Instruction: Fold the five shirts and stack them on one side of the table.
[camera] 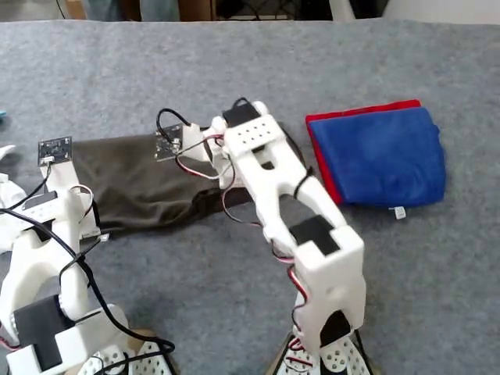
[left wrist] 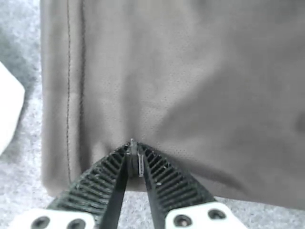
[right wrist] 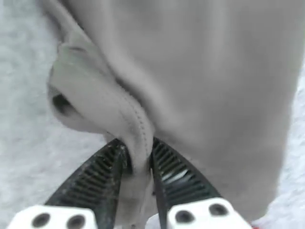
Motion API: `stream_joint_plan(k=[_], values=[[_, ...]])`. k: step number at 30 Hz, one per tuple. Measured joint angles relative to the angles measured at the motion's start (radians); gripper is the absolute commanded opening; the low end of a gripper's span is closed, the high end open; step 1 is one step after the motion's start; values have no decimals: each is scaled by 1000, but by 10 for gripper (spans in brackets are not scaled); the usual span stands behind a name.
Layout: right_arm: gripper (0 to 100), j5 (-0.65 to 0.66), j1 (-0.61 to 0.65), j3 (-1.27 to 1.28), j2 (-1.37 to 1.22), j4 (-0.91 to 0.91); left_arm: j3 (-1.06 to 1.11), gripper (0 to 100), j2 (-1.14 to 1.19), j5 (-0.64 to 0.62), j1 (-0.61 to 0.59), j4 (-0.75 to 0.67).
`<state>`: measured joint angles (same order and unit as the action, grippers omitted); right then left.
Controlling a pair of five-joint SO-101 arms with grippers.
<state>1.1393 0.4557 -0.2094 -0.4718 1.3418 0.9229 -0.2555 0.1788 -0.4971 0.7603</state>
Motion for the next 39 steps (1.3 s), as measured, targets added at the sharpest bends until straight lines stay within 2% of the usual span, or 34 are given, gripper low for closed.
stream_joint_plan(k=[6,10,12,18,20,22,24,27,33,36,39], values=[[46,23,0,-167,-143,0,3,32,0,0,0,0],[253,23,0,-218,-173,0,6,32,0,0,0,0],[301,23,0,-238,-173,0,6,32,0,0,0,0],[230,23,-5,-298,-173,0,9,32,0,0,0,0],[141,17,-15,-321,-173,9,9,32,0,0,0,0],[5,-3,-25,-351,-173,44,9,32,0,0,0,0],[55,-35,-31,-394,-173,112,9,32,0,0,0,0],[15,-124,-43,-463,-173,210,9,32,0,0,0,0],[14,-324,-97,-577,-173,396,3,33,-2,0,0,25],[14,-361,-146,-577,-172,411,-83,35,-35,0,0,146],[14,-371,-157,-522,-127,414,-250,102,-66,0,0,330]])
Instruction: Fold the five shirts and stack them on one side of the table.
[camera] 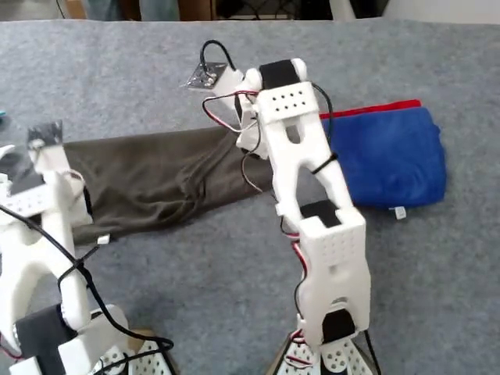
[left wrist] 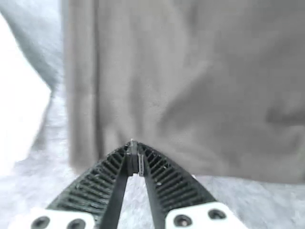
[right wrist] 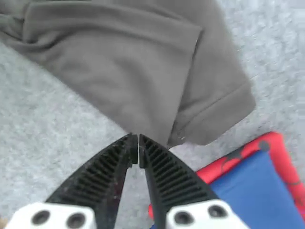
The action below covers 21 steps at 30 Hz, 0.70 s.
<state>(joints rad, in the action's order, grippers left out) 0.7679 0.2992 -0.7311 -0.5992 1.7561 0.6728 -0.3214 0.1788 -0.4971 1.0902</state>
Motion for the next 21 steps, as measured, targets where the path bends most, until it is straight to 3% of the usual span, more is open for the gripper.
stream_joint_plan(k=[4,9,15,21], values=[[14,0,3,144,103,2,-250,155,29,0,-43,184],[14,-5,29,356,236,2,-506,159,278,34,-112,336],[14,-5,58,592,376,-54,-766,159,666,61,-155,394],[14,-5,64,746,450,-121,-942,160,845,74,-157,434]])
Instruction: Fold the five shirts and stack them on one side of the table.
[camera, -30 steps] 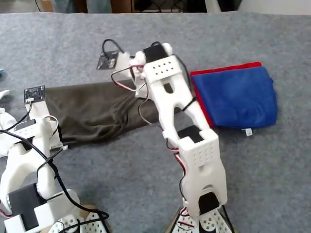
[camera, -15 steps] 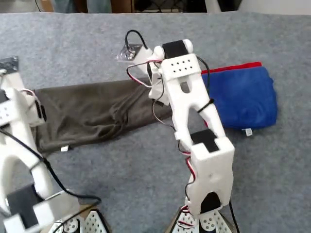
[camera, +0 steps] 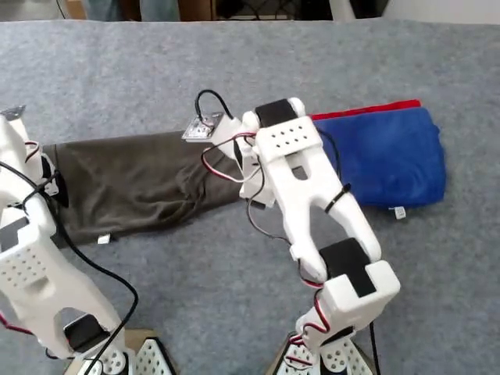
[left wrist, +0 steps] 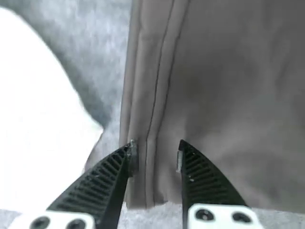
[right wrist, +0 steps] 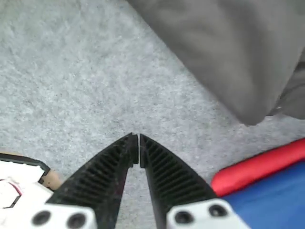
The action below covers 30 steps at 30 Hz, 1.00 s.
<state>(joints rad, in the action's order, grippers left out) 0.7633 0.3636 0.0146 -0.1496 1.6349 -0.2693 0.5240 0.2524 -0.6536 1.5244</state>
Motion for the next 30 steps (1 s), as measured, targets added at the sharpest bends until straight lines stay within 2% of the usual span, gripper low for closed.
stream_joint_plan(k=[6,16,22,30], values=[[14,0,-3,35,11,-3,-66,160,37,2,0,14],[14,0,-3,38,11,-5,-75,162,37,123,-49,15],[14,0,-3,38,11,-5,-75,262,37,146,-55,15],[14,0,-3,38,11,-5,-75,267,37,146,-55,-23]])
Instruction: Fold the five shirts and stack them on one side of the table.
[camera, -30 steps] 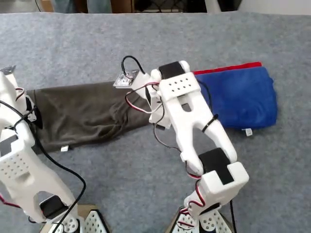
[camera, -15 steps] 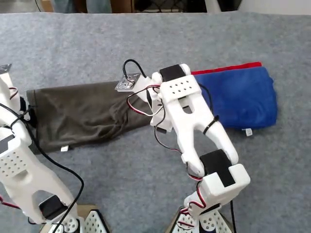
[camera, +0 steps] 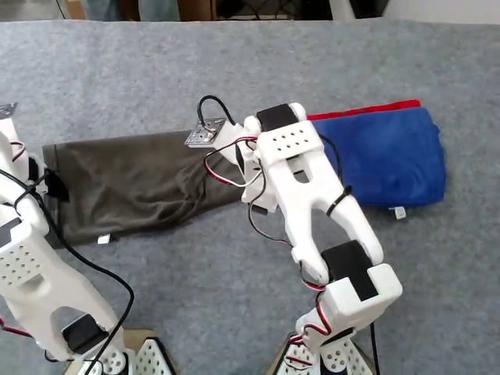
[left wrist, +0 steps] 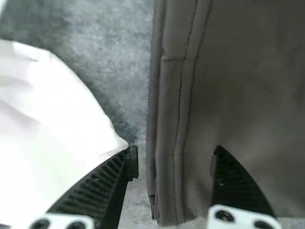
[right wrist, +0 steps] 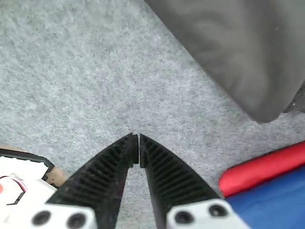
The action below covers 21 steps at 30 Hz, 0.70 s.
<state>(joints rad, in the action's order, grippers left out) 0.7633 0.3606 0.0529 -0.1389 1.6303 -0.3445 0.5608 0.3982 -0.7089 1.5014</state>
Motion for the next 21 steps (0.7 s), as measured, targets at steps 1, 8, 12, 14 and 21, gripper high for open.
stream_joint_plan(k=[1,8,12,14,21], values=[[14,0,0,0,0,0,0,267,0,0,-2,-5],[14,0,0,0,0,0,0,267,84,0,-11,-23],[14,0,0,0,0,0,-35,266,140,0,-9,-15],[14,0,0,0,0,0,-64,266,160,0,-9,-12],[14,0,0,0,0,0,-86,184,169,0,-9,-2]])
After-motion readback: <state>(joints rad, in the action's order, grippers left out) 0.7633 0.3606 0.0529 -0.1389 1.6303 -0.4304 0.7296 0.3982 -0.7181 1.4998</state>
